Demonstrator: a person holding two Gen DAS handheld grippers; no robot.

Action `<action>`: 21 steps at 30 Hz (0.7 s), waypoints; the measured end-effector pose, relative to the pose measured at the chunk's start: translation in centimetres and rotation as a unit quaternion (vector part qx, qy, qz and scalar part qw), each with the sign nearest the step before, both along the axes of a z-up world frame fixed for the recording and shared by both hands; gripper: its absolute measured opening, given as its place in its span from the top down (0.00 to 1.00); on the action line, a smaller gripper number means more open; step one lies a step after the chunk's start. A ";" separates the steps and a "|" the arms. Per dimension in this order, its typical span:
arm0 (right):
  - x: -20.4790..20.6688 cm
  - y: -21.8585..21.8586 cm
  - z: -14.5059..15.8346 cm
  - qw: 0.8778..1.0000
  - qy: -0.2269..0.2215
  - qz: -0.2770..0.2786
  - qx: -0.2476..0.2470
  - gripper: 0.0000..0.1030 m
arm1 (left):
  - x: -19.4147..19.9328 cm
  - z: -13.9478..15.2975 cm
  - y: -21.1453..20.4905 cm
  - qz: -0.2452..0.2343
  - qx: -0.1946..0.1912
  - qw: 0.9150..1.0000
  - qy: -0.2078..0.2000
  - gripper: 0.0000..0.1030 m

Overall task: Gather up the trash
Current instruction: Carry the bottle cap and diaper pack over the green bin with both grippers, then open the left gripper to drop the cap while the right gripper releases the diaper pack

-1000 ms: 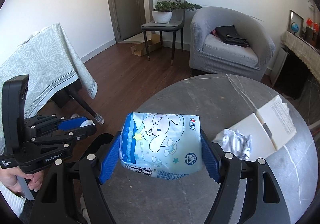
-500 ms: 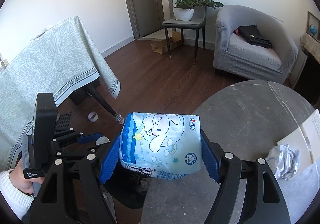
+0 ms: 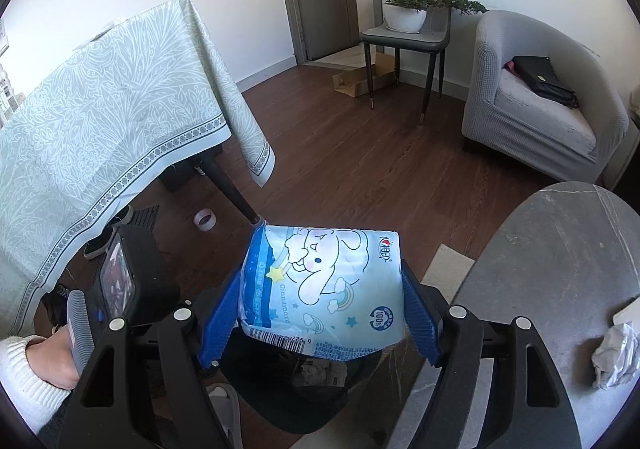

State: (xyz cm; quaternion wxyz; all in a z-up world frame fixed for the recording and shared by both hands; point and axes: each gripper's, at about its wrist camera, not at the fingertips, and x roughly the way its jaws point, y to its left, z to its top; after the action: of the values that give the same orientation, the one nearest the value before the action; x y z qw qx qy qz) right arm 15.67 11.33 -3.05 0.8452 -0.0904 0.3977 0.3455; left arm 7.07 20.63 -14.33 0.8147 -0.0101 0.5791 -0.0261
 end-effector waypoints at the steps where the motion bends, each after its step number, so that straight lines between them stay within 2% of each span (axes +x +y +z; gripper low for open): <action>1: 0.0 0.4 -0.2 1.000 0.001 0.002 -0.001 0.28 | -0.1 -0.3 0.0 -0.003 0.001 1.000 0.005 0.68; 5: 0.1 1.9 -1.0 1.000 0.006 0.010 -0.011 0.28 | -0.5 -0.9 0.3 -0.018 -0.001 1.000 0.020 0.68; 7: 0.0 2.6 -1.4 1.000 0.008 0.014 -0.017 0.28 | -0.7 -0.8 0.5 -0.021 -0.003 1.000 0.018 0.62; 11: 0.0 4.1 -2.3 0.999 0.014 0.022 -0.027 0.28 | -0.9 -0.2 1.3 -0.017 -0.005 1.000 0.009 0.57; 21: -0.2 7.5 -5.9 0.996 0.031 0.038 -0.070 0.28 | -1.8 3.2 4.1 0.014 -0.005 0.999 -0.035 0.56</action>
State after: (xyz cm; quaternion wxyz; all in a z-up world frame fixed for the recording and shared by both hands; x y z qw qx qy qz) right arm 15.43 18.82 -8.96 0.8102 -0.1531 0.4433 0.3515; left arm 5.24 24.77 -11.18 0.8350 -0.0213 0.5495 -0.0172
